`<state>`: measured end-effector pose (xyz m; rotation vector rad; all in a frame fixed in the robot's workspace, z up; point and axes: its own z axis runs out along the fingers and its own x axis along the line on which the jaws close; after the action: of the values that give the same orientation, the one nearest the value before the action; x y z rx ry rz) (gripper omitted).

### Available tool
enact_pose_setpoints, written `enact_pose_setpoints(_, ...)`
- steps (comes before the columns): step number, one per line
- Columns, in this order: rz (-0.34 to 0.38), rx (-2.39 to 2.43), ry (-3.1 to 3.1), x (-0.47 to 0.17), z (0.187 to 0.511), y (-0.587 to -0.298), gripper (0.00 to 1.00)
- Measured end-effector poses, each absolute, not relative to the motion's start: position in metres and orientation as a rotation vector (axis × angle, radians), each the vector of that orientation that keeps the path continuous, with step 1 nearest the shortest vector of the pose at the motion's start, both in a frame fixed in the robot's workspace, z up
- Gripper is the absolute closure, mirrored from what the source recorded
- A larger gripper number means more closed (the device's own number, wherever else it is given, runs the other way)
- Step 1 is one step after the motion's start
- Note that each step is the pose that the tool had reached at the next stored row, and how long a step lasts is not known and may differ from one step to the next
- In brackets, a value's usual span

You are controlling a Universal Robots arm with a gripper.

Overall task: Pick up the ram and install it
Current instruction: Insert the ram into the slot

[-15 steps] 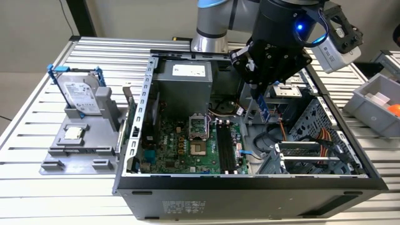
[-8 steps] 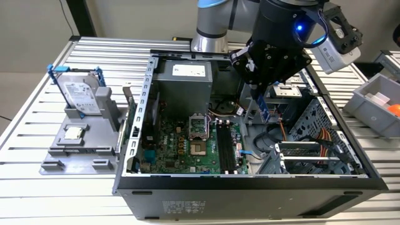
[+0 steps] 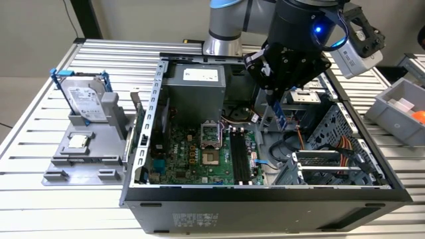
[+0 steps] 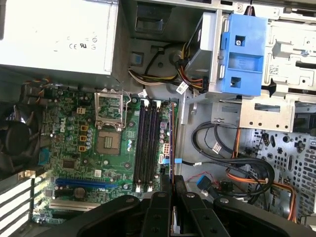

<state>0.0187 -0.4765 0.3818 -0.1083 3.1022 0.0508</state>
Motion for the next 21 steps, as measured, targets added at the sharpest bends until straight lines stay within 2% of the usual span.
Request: enact_pose_setpoints(21, 0.051, -0.108, 3.102, 0.0187, 0.3797, -0.4765, 1.0)
